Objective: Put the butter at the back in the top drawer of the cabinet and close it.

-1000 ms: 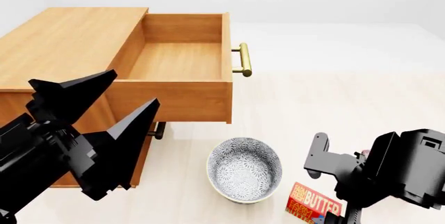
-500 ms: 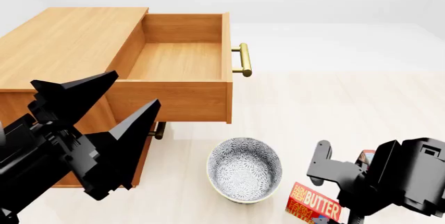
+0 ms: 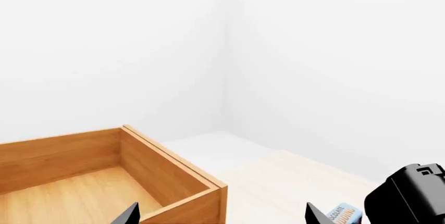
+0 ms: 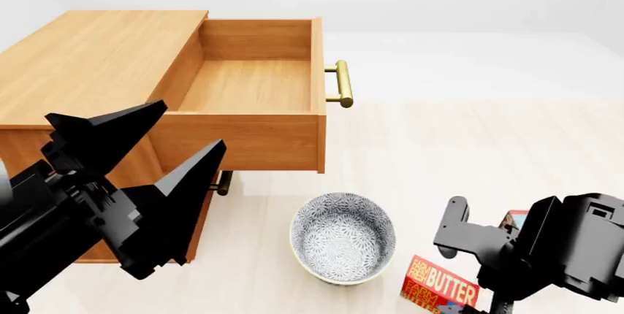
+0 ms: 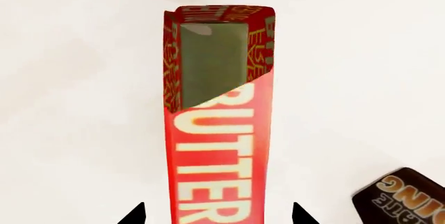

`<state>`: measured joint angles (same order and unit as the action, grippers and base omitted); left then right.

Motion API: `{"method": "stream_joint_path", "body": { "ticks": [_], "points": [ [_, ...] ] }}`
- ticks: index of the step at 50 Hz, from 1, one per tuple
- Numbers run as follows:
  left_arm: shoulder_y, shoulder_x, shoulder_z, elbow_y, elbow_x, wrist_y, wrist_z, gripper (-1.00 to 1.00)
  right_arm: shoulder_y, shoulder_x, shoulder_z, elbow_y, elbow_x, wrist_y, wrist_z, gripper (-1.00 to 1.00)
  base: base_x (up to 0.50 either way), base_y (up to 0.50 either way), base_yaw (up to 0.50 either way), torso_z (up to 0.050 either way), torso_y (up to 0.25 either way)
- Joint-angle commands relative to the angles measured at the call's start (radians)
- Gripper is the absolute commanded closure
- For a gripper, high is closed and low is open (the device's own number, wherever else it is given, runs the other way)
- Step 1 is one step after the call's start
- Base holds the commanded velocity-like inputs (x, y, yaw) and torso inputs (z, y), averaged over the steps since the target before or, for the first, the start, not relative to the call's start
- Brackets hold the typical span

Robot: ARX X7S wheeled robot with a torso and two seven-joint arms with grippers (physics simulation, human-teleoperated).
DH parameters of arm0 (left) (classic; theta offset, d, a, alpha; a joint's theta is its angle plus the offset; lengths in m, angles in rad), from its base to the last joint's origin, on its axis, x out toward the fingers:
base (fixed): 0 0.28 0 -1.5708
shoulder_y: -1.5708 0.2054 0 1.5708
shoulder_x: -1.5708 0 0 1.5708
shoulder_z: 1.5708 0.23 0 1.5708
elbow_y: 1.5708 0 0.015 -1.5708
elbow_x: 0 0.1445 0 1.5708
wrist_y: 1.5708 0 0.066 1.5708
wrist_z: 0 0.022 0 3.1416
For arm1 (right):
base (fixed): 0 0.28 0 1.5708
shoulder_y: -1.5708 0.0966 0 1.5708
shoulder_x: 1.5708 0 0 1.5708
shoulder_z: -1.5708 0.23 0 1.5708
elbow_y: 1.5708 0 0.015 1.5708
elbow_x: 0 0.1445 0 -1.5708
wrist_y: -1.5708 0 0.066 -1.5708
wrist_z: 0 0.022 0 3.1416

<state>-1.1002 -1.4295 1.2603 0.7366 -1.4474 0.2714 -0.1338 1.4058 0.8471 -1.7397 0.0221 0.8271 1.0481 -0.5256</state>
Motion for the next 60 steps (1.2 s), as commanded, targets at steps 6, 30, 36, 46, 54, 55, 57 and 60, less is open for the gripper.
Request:
{"method": "stream_joint_path", "body": {
  "ticks": [6, 30, 36, 46, 54, 55, 57, 60],
  "points": [
    [0.005, 0.001, -0.002, -0.004, 0.000, 0.001, 0.003, -1.00, -0.019, -0.029, -0.002, 0.053, -0.012, -0.023, -0.007, -1.00, 0.00, 0.00, 0.00, 0.000, 0.000],
    [0.014, 0.004, -0.005, -0.007, 0.003, 0.002, 0.005, -1.00, -0.071, -0.039, -0.005, 0.108, -0.015, -0.064, -0.011, -1.00, 0.00, 0.00, 0.00, 0.000, 0.000],
    [0.016, 0.007, -0.005, -0.010, 0.004, 0.002, 0.005, -1.00, -0.080, -0.042, -0.006, 0.123, -0.018, -0.075, -0.015, -1.00, 0.00, 0.00, 0.00, 0.000, 0.000],
    [0.021, 0.013, -0.005, -0.015, 0.007, 0.002, 0.005, -1.00, -0.083, -0.048, -0.003, 0.139, -0.019, -0.086, -0.021, -1.00, 0.00, 0.00, 0.00, 0.000, 0.000],
    [0.025, 0.013, -0.005, -0.018, 0.007, 0.004, 0.007, -1.00, -0.097, -0.062, 0.013, 0.172, -0.020, -0.111, -0.011, -1.00, 0.00, 0.00, 0.00, 0.000, 0.000],
    [0.026, 0.013, -0.005, -0.018, 0.007, 0.004, 0.007, -1.00, -0.098, -0.063, 0.014, 0.176, -0.021, -0.114, -0.011, -1.00, 0.00, 0.00, 0.00, 0.000, 0.000],
    [0.026, 0.012, -0.006, -0.018, 0.006, 0.004, 0.007, -1.00, -0.101, -0.067, 0.020, 0.185, -0.018, -0.117, -0.005, 1.00, 0.00, 0.00, 0.00, 0.000, 0.000],
    [0.026, 0.012, -0.007, -0.018, 0.005, 0.003, 0.007, -1.00, -0.102, -0.068, 0.028, 0.190, -0.016, -0.123, 0.000, 1.00, 0.00, 0.00, 0.00, 0.000, 0.000]
  ]
}}
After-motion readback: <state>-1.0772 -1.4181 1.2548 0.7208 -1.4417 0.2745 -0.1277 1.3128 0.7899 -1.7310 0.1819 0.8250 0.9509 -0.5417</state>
